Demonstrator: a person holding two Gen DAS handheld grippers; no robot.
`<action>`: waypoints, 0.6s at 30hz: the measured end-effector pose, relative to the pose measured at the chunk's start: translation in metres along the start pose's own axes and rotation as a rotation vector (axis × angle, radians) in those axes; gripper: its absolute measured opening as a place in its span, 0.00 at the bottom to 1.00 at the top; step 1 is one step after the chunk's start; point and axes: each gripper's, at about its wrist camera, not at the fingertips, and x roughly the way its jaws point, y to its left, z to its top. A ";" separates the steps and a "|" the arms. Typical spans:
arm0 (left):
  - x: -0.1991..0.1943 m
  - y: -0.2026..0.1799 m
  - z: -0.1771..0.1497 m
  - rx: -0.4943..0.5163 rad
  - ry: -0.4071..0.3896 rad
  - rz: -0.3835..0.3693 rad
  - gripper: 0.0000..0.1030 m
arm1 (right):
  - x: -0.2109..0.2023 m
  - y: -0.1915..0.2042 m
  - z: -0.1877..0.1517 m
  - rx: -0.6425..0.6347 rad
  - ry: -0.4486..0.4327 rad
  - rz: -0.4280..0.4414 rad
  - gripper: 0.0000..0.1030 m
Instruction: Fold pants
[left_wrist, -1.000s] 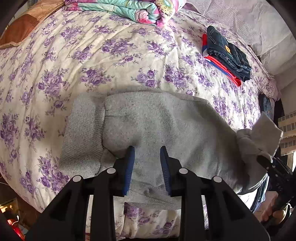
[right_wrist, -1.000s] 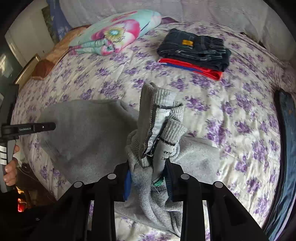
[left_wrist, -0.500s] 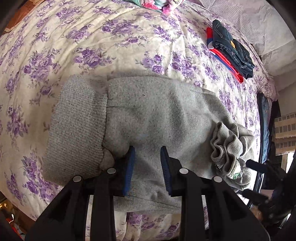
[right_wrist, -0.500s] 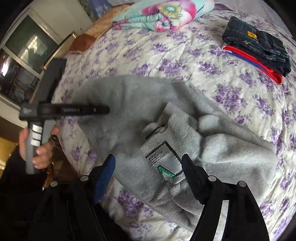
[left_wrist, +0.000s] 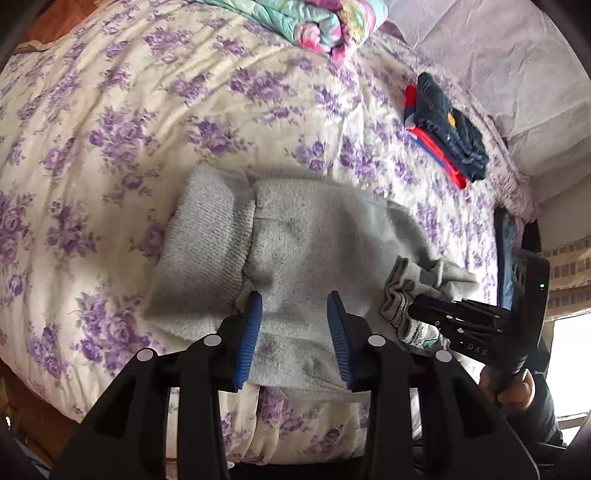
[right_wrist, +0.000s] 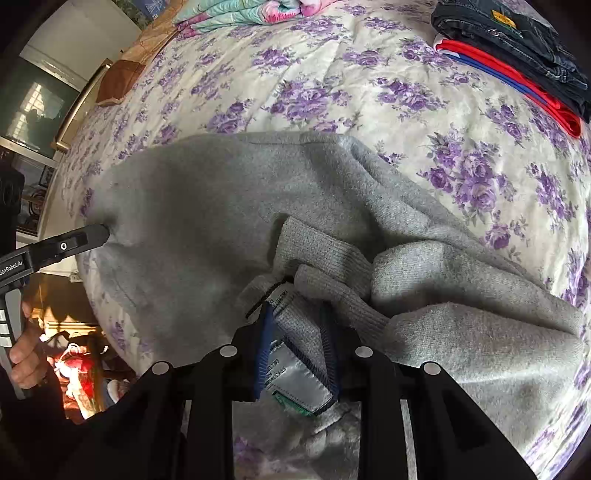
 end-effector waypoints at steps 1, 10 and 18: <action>-0.013 0.004 -0.002 -0.007 -0.029 0.011 0.50 | -0.012 0.000 0.001 0.010 -0.017 0.023 0.26; -0.030 0.063 -0.017 -0.169 -0.061 0.004 0.85 | -0.083 -0.017 -0.039 0.044 -0.124 0.018 0.44; 0.047 0.071 0.005 -0.234 0.050 -0.105 0.86 | -0.084 -0.035 -0.072 0.123 -0.103 -0.016 0.44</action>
